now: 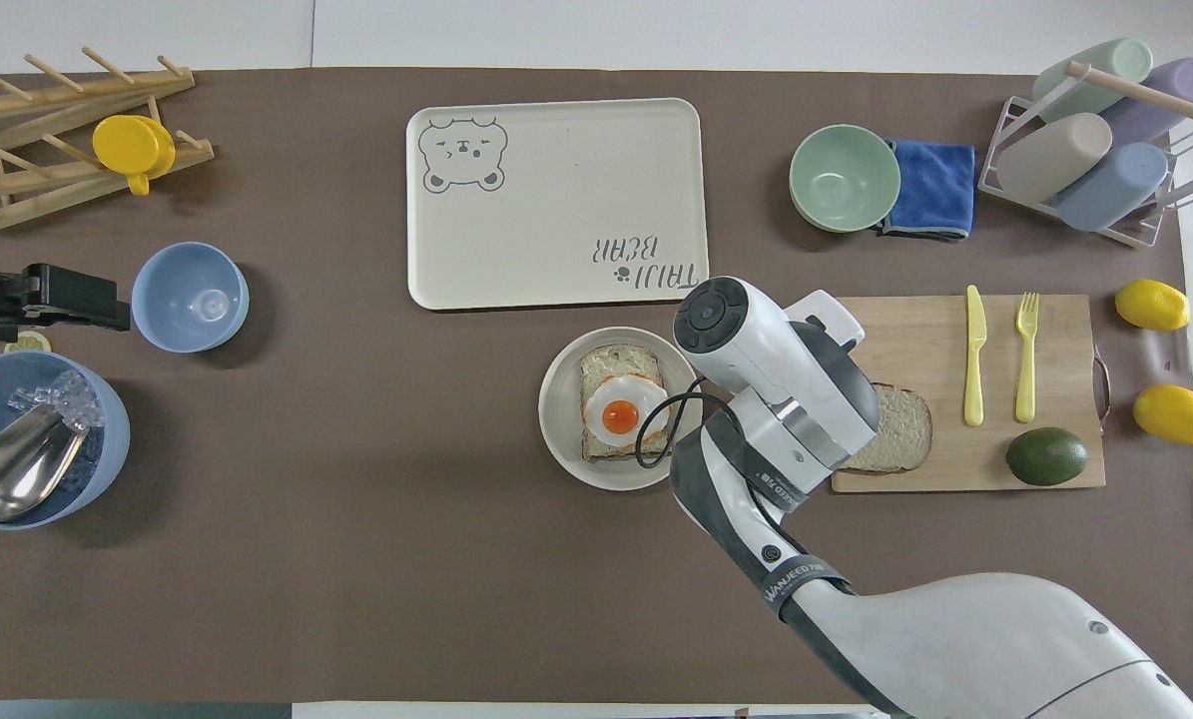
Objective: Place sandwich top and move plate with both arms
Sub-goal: 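Grasp the bread slice with the right gripper and lift it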
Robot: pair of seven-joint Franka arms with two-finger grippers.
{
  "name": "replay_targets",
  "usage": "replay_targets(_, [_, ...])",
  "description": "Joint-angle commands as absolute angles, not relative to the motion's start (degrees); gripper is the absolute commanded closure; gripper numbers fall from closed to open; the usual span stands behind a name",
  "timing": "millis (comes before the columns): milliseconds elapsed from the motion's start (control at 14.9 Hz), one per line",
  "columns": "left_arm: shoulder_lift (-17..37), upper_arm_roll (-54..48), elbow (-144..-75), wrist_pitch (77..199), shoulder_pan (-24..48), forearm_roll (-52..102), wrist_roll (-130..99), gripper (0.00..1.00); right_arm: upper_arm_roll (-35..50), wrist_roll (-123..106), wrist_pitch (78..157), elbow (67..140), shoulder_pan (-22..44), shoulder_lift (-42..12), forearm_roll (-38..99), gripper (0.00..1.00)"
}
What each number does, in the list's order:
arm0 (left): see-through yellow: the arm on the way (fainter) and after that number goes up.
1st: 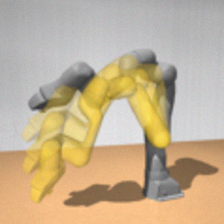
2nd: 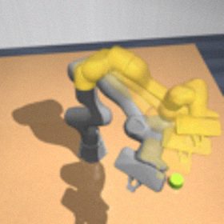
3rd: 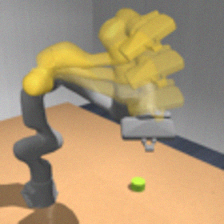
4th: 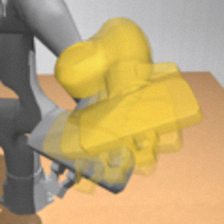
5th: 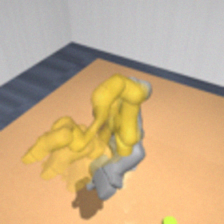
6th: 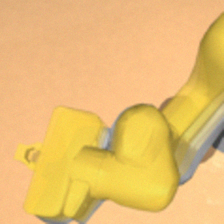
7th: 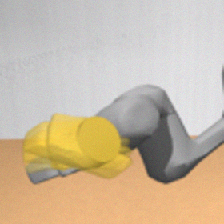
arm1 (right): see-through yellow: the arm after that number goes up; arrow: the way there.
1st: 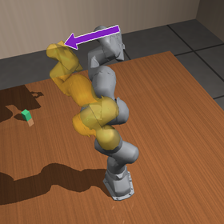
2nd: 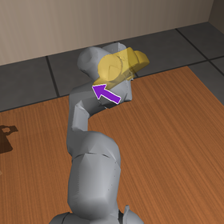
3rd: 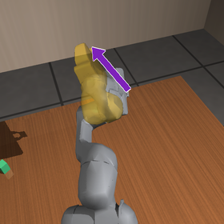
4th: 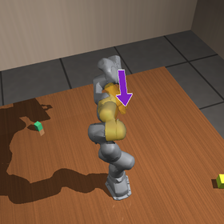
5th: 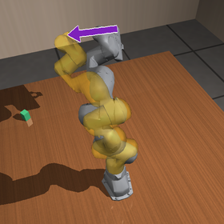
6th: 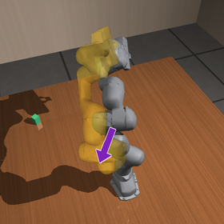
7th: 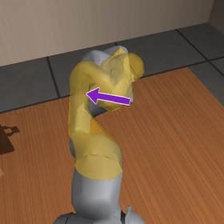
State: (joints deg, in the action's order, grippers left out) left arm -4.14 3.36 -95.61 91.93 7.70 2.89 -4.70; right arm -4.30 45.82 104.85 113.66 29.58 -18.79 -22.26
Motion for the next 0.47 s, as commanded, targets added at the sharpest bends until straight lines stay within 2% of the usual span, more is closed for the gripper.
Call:
replay_targets(0, [-5.01,2.9,-96.68,92.2,6.94,1.85,-4.13,0.0,-3.87,45.0,106.96,116.81,28.92,-16.35,-22.59,0.27])
replay_targets(201, [-5.01,2.9,-96.68,92.29,6.94,1.85,-4.04,0.0,-3.87,45.0,106.88,116.89,28.92,-16.35,-22.59,0.29])
replay_targets(402, [-5.01,2.9,-96.68,92.2,6.94,1.85,-4.04,0.0,-3.87,45.0,106.7,117.77,29.09,-16.09,-22.59,0.7])
